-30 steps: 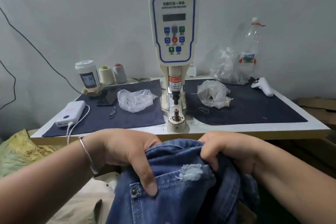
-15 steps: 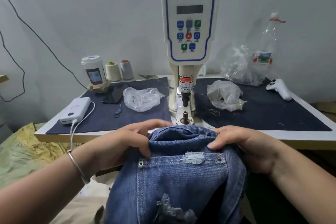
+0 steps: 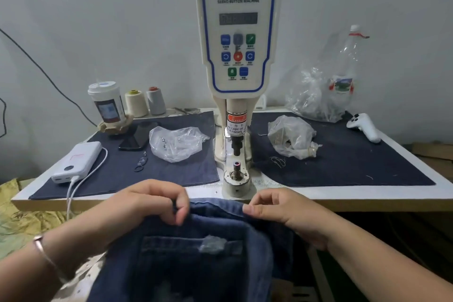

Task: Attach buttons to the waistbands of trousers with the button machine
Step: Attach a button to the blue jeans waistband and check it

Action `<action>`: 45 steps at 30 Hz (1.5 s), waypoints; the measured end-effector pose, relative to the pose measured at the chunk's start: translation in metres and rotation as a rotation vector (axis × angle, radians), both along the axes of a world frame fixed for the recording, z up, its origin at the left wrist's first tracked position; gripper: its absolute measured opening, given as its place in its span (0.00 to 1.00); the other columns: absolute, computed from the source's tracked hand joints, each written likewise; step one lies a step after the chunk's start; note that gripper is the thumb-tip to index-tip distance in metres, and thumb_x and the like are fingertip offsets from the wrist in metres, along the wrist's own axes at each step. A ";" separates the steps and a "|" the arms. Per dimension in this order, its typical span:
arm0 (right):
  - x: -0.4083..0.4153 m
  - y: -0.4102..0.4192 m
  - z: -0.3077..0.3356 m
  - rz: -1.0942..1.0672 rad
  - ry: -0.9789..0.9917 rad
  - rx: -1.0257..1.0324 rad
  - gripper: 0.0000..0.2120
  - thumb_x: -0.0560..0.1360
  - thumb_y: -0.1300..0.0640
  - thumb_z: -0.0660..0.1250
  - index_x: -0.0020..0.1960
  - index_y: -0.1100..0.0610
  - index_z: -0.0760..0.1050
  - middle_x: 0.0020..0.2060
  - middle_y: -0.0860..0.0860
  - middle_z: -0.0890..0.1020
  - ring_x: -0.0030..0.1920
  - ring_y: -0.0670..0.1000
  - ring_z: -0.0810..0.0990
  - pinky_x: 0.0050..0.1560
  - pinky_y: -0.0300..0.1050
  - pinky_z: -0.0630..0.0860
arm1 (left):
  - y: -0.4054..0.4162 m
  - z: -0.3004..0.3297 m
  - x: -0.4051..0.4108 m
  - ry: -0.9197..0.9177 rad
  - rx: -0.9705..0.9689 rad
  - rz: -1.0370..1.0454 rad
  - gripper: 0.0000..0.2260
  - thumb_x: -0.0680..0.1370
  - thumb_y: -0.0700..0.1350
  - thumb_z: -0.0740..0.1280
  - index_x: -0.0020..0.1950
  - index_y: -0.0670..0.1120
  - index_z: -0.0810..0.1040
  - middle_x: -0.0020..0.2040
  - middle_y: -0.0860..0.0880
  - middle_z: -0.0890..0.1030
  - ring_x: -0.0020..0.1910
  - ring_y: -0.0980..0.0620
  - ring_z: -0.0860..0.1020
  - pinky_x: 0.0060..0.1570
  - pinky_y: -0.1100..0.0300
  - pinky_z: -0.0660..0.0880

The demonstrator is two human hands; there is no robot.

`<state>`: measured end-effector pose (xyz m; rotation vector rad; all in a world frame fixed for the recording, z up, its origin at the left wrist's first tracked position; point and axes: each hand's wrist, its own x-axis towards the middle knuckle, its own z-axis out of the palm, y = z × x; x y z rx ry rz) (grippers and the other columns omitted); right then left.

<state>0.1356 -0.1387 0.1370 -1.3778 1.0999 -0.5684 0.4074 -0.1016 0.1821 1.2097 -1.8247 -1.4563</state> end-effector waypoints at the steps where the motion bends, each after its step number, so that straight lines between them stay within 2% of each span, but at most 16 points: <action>1: -0.003 -0.007 -0.002 -0.018 0.047 -0.053 0.19 0.63 0.43 0.76 0.41 0.59 0.79 0.35 0.52 0.80 0.37 0.48 0.75 0.39 0.40 0.70 | -0.003 0.003 0.007 -0.030 -0.035 0.004 0.04 0.60 0.44 0.68 0.32 0.44 0.78 0.31 0.48 0.74 0.32 0.56 0.70 0.34 0.69 0.68; 5: -0.033 -0.061 -0.016 -0.397 0.265 -0.335 0.07 0.73 0.59 0.71 0.37 0.56 0.78 0.33 0.50 0.84 0.37 0.49 0.81 0.41 0.45 0.77 | -0.015 0.008 0.026 -0.102 -0.118 0.086 0.05 0.61 0.43 0.67 0.32 0.43 0.78 0.29 0.49 0.73 0.30 0.56 0.69 0.30 0.68 0.67; 6: -0.042 -0.075 -0.018 -0.500 0.364 -0.414 0.07 0.73 0.60 0.69 0.37 0.53 0.78 0.35 0.49 0.84 0.39 0.50 0.81 0.42 0.45 0.77 | -0.021 0.007 0.028 -0.119 -0.137 0.130 0.04 0.62 0.41 0.66 0.33 0.43 0.80 0.29 0.48 0.75 0.30 0.55 0.70 0.30 0.68 0.67; 8: -0.058 -0.102 -0.020 -0.596 0.597 -0.542 0.08 0.75 0.62 0.65 0.44 0.52 0.79 0.44 0.49 0.84 0.47 0.52 0.80 0.45 0.43 0.72 | -0.035 0.005 0.028 -0.162 -0.208 0.207 0.12 0.64 0.39 0.63 0.39 0.46 0.85 0.36 0.49 0.83 0.34 0.54 0.78 0.36 0.68 0.73; 10: -0.068 -0.126 -0.023 -0.582 0.722 -0.645 0.12 0.77 0.65 0.61 0.54 0.56 0.80 0.53 0.53 0.82 0.54 0.56 0.79 0.51 0.47 0.75 | -0.054 0.000 0.024 -0.194 -0.306 0.276 0.19 0.65 0.40 0.61 0.48 0.52 0.87 0.44 0.52 0.86 0.42 0.58 0.82 0.45 0.69 0.76; 12: -0.070 -0.145 -0.024 -0.505 0.796 -0.723 0.15 0.77 0.67 0.59 0.58 0.59 0.79 0.55 0.56 0.81 0.56 0.59 0.78 0.54 0.50 0.75 | -0.076 -0.010 0.022 -0.195 -0.357 0.406 0.23 0.65 0.42 0.62 0.55 0.59 0.83 0.41 0.53 0.85 0.39 0.58 0.81 0.45 0.64 0.77; 14: -0.066 -0.162 -0.023 -0.411 0.882 -0.695 0.15 0.76 0.69 0.59 0.53 0.57 0.80 0.52 0.56 0.80 0.53 0.59 0.78 0.49 0.47 0.73 | -0.101 -0.027 0.018 -0.257 -0.383 0.543 0.21 0.65 0.44 0.64 0.55 0.60 0.79 0.32 0.51 0.80 0.32 0.52 0.75 0.40 0.56 0.74; 16: -0.060 -0.178 -0.021 -0.329 0.976 -0.575 0.15 0.75 0.69 0.60 0.40 0.51 0.75 0.44 0.54 0.78 0.49 0.57 0.76 0.45 0.44 0.70 | -0.123 -0.046 0.013 -0.402 -0.435 0.631 0.13 0.68 0.42 0.66 0.48 0.58 0.77 0.30 0.52 0.77 0.31 0.51 0.74 0.38 0.56 0.71; 17: -0.058 -0.184 -0.019 -0.304 1.010 -0.525 0.13 0.75 0.68 0.61 0.41 0.52 0.76 0.45 0.54 0.78 0.50 0.57 0.76 0.46 0.44 0.70 | -0.130 -0.055 0.010 -0.472 -0.463 0.658 0.10 0.70 0.41 0.67 0.44 0.57 0.77 0.30 0.52 0.78 0.33 0.51 0.75 0.38 0.56 0.71; 19: -0.054 -0.193 -0.020 -0.308 1.032 -0.534 0.13 0.77 0.65 0.61 0.56 0.55 0.80 0.54 0.55 0.80 0.56 0.59 0.77 0.53 0.46 0.74 | -0.141 -0.072 0.004 -0.530 -0.489 0.698 0.08 0.71 0.41 0.67 0.39 0.55 0.75 0.32 0.54 0.79 0.36 0.53 0.76 0.37 0.57 0.70; 22: -0.049 -0.197 -0.019 -0.382 1.030 -0.573 0.11 0.79 0.57 0.61 0.57 0.56 0.80 0.54 0.56 0.81 0.55 0.58 0.79 0.52 0.46 0.74 | -0.154 -0.091 0.002 -0.538 -0.452 0.762 0.08 0.72 0.42 0.66 0.35 0.53 0.74 0.32 0.54 0.79 0.37 0.50 0.77 0.37 0.55 0.70; 26: -0.046 -0.208 -0.006 -0.307 1.035 -0.202 0.19 0.78 0.45 0.63 0.63 0.55 0.76 0.60 0.56 0.79 0.61 0.56 0.77 0.58 0.45 0.72 | -0.162 -0.098 0.004 -0.500 -0.415 0.775 0.08 0.72 0.41 0.66 0.34 0.51 0.74 0.30 0.52 0.78 0.36 0.50 0.77 0.38 0.55 0.71; 32: -0.047 -0.209 -0.004 -0.285 1.078 -0.221 0.16 0.78 0.47 0.65 0.62 0.54 0.78 0.60 0.55 0.79 0.61 0.55 0.77 0.55 0.43 0.72 | -0.160 -0.097 0.004 -0.450 -0.403 0.771 0.05 0.70 0.47 0.63 0.33 0.50 0.74 0.29 0.52 0.76 0.36 0.50 0.75 0.35 0.56 0.69; 36: -0.048 -0.213 -0.012 -0.366 1.056 -0.307 0.12 0.78 0.48 0.67 0.55 0.54 0.81 0.54 0.56 0.82 0.55 0.55 0.80 0.49 0.43 0.73 | -0.160 -0.097 0.004 -0.436 -0.397 0.773 0.07 0.72 0.44 0.65 0.34 0.50 0.74 0.30 0.51 0.76 0.36 0.48 0.75 0.37 0.55 0.70; 40: -0.050 -0.215 -0.016 -0.369 1.105 -0.261 0.15 0.79 0.48 0.63 0.60 0.55 0.79 0.57 0.55 0.80 0.58 0.56 0.79 0.53 0.44 0.74 | -0.158 -0.095 0.003 -0.417 -0.388 0.770 0.06 0.66 0.50 0.60 0.34 0.50 0.75 0.31 0.51 0.77 0.37 0.51 0.76 0.38 0.56 0.70; 45: -0.050 -0.212 -0.026 -0.415 1.138 -0.577 0.09 0.77 0.56 0.64 0.52 0.57 0.81 0.51 0.57 0.82 0.52 0.58 0.79 0.47 0.46 0.74 | -0.161 -0.100 0.005 -0.446 -0.395 0.804 0.07 0.72 0.41 0.65 0.34 0.49 0.75 0.31 0.52 0.77 0.37 0.51 0.76 0.36 0.57 0.69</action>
